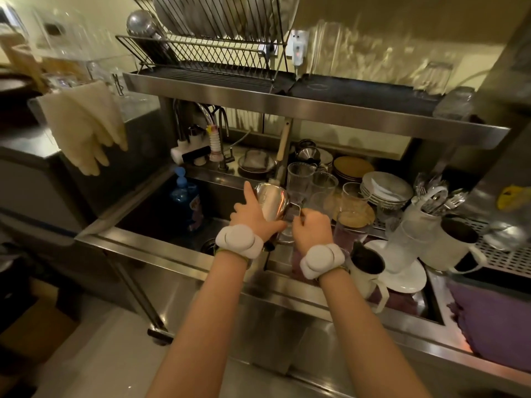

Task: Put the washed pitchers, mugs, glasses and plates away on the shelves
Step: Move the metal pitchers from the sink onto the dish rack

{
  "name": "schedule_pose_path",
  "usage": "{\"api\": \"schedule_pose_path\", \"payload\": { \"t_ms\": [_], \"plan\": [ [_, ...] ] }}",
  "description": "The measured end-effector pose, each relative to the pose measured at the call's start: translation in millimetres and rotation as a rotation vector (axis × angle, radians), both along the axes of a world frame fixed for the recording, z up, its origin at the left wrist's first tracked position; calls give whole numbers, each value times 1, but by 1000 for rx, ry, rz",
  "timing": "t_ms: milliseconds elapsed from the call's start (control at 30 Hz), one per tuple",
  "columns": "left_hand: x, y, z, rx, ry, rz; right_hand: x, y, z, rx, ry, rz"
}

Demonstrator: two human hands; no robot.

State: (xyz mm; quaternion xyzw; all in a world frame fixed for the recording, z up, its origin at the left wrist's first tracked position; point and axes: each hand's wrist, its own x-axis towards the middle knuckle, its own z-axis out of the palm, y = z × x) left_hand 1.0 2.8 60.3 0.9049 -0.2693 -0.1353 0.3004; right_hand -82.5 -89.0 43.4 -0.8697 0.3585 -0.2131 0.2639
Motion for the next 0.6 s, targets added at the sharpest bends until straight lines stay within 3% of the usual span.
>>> {"api": "schedule_pose_path", "payload": {
  "t_ms": [100, 200, 300, 600],
  "plan": [
    [8, 6, -7, -131, 47, 30, 10, -1, 6, 203, -164, -31],
    [17, 9, -8, -294, 67, -26, 25, -4, 18, 320, -203, -86],
    [35, 11, -3, -437, 15, -71, 49, -1, 36, 310, -188, -43],
    [121, 20, 41, -879, -61, -89, 136, 27, 106, 254, -391, 38]
  ]
}}
